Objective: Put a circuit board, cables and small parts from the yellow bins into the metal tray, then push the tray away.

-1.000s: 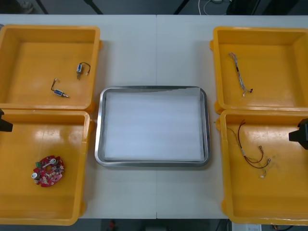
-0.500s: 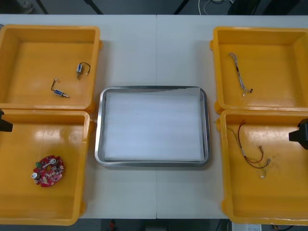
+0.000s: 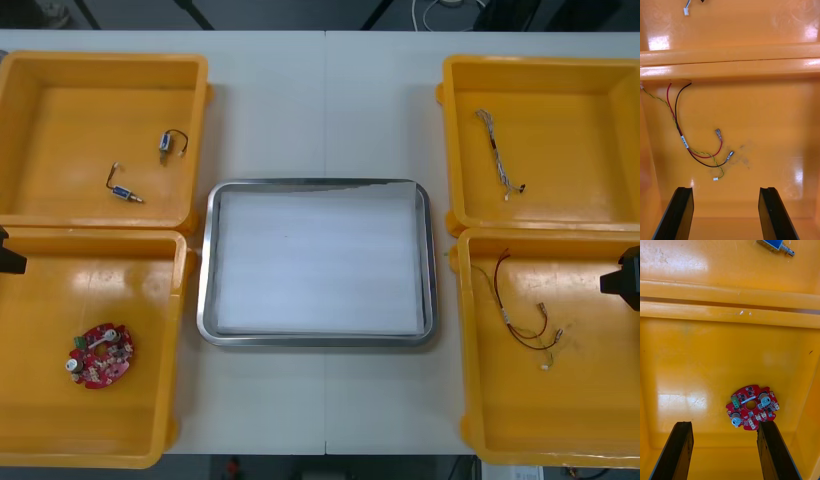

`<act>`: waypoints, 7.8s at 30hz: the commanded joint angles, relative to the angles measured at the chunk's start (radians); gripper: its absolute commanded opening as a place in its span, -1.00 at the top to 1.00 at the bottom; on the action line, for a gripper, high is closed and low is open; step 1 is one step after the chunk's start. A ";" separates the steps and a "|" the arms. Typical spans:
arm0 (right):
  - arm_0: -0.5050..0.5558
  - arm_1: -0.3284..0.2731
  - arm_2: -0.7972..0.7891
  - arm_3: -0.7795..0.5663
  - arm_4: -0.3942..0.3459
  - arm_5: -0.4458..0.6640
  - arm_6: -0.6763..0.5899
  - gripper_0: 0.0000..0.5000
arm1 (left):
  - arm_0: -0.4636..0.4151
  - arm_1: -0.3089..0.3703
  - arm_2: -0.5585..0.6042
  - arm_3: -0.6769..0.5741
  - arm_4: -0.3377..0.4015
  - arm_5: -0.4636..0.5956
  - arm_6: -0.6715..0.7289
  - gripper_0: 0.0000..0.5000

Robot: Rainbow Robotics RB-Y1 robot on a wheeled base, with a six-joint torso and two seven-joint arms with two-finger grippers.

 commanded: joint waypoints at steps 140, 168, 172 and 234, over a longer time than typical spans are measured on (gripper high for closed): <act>-0.014 -0.033 0.207 -0.090 0.099 0.002 0.233 1.00 | 0.453 0.013 -0.364 0.023 -0.217 -0.676 -0.109 1.00; -0.070 -0.214 0.192 -0.158 -0.094 0.002 0.198 1.00 | 0.175 0.017 -0.152 -0.062 -0.125 -0.201 -0.061 1.00; -0.074 -0.220 0.192 -0.162 -0.103 0.002 0.201 1.00 | 0.102 0.022 -0.142 -0.080 -0.109 -0.115 -0.028 1.00; -0.074 -0.219 0.192 -0.208 -0.123 0.002 0.202 1.00 | -0.535 -0.202 -1.060 0.098 -0.304 -0.155 0.497 1.00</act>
